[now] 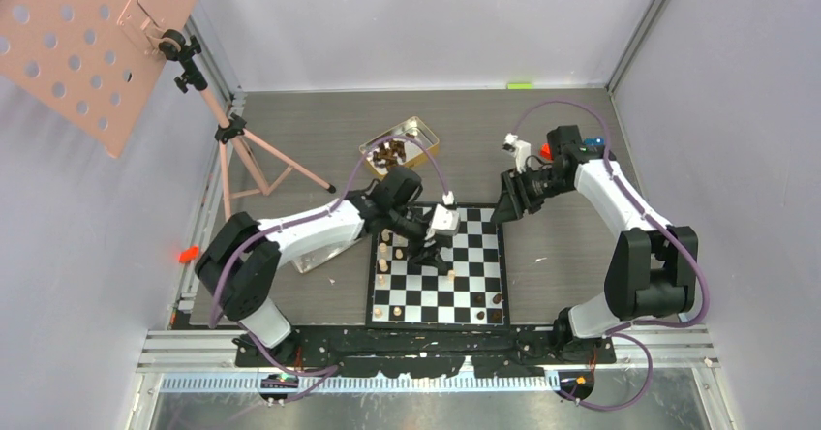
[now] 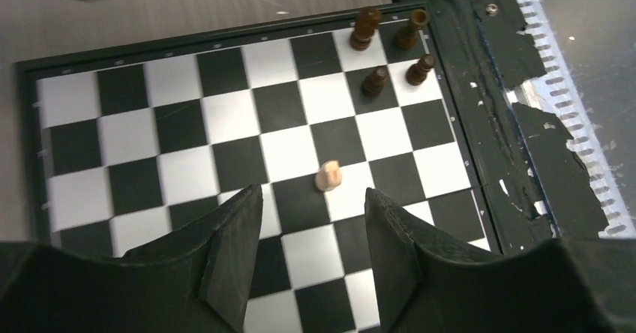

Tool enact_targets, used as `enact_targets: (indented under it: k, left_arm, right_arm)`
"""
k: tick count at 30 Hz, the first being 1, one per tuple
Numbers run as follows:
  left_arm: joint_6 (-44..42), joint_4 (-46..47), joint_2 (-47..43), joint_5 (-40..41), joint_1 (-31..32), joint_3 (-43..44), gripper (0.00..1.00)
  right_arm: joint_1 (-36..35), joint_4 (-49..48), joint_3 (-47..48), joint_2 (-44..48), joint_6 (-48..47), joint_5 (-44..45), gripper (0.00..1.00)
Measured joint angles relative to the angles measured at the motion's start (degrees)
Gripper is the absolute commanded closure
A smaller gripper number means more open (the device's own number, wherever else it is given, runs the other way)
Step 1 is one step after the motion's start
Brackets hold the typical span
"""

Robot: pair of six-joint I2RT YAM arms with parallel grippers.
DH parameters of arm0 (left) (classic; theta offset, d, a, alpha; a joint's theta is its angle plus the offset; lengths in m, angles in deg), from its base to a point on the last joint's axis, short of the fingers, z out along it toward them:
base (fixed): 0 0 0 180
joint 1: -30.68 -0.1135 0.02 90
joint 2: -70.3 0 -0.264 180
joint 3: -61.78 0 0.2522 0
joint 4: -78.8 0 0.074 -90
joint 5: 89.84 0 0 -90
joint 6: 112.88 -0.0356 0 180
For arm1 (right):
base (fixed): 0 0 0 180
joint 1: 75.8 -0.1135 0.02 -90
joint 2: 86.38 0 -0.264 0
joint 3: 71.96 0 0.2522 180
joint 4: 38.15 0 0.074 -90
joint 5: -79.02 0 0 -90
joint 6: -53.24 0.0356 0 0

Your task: Set up the chess pieces on the board

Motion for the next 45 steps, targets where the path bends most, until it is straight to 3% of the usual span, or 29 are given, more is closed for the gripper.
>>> enact_targets:
  k: [8,15,19,25,39,45]
  left_arm:
    - [-0.4,-24.0,-6.4,11.8,-7.0,10.2,0.44]
    - [3.7,-35.0,-11.4,16.2,-21.3,13.3,0.4]
    - [7.5,-36.7,-13.9,17.7,-29.2,13.6,0.39]
    - [10.8,-37.3,-16.6,18.3,-35.8,13.6,0.37]
    - [12.5,-37.3,-17.0,18.0,-38.8,13.6,0.36]
    - [12.5,-37.4,-17.0,18.0,-39.1,13.6,0.36]
  right_arm:
    - [-12.8,1.5,-3.5,8.7,-2.9,6.6,0.38]
    - [-24.9,0.4,-4.0,9.7,-3.7,12.7,0.38]
    - [-30.8,-0.4,-4.0,6.9,-4.7,16.6,0.39]
    - [-37.4,-2.3,-4.0,1.6,-5.3,21.3,0.39]
    - [-44.3,-5.2,-4.0,-3.6,-6.2,26.3,0.5]
    - [-45.4,-5.6,-4.0,-4.9,-6.6,27.0,0.67]
